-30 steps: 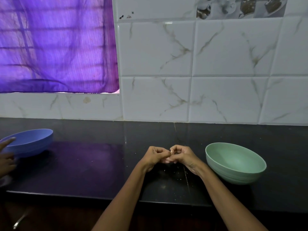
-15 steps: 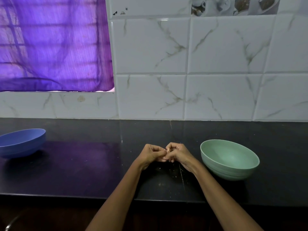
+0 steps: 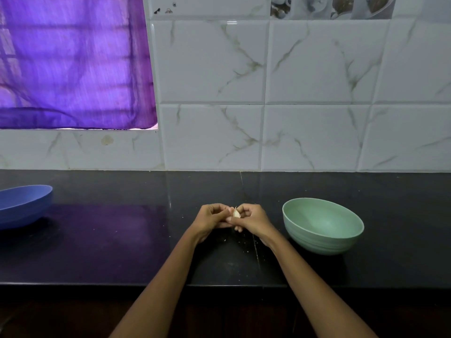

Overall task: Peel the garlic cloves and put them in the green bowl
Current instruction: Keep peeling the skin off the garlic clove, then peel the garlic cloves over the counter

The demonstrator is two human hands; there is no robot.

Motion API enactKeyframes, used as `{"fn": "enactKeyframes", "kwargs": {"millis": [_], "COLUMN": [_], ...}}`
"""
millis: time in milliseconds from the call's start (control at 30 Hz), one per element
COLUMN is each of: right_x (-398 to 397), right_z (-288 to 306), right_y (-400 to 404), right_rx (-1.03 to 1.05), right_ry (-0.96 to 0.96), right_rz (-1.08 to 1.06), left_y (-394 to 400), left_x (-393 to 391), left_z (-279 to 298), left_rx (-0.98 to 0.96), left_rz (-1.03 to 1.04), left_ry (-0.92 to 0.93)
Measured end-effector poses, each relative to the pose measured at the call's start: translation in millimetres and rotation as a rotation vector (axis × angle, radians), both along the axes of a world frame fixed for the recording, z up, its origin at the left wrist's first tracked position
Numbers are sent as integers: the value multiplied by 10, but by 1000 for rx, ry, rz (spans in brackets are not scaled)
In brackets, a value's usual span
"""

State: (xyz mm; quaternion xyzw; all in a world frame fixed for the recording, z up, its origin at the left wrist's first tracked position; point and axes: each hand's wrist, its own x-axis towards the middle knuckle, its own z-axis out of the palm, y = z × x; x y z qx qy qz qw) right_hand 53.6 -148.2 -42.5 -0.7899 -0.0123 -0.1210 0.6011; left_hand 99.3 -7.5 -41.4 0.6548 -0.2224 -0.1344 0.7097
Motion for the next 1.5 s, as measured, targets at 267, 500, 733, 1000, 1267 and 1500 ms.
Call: {"fn": "enactKeyframes", "kwargs": {"millis": [267, 500, 733, 1000, 1267, 1500], "right_x": [50, 64, 132, 102, 131, 110], "right_z": [12, -6, -55, -27, -56, 35], "right_y": [27, 22, -58, -84, 7, 6], "right_rx": [-91, -328, -474, -729, -794, -283], "right_ry": [-120, -238, -225, -213, -180, -393], "right_rz": [-99, -220, -409, -418, -144, -296], "left_y": [-18, -48, -12, -77, -25, -33], "left_x": [65, 72, 137, 146, 159, 116], "left_z": [-69, -100, -105, -124, -145, -104], "left_rx": [2, 225, 368, 648, 445, 209], "left_rz": [165, 292, 454, 442, 577, 443], "left_ry": [-76, -251, -336, -489, -425, -306]}}
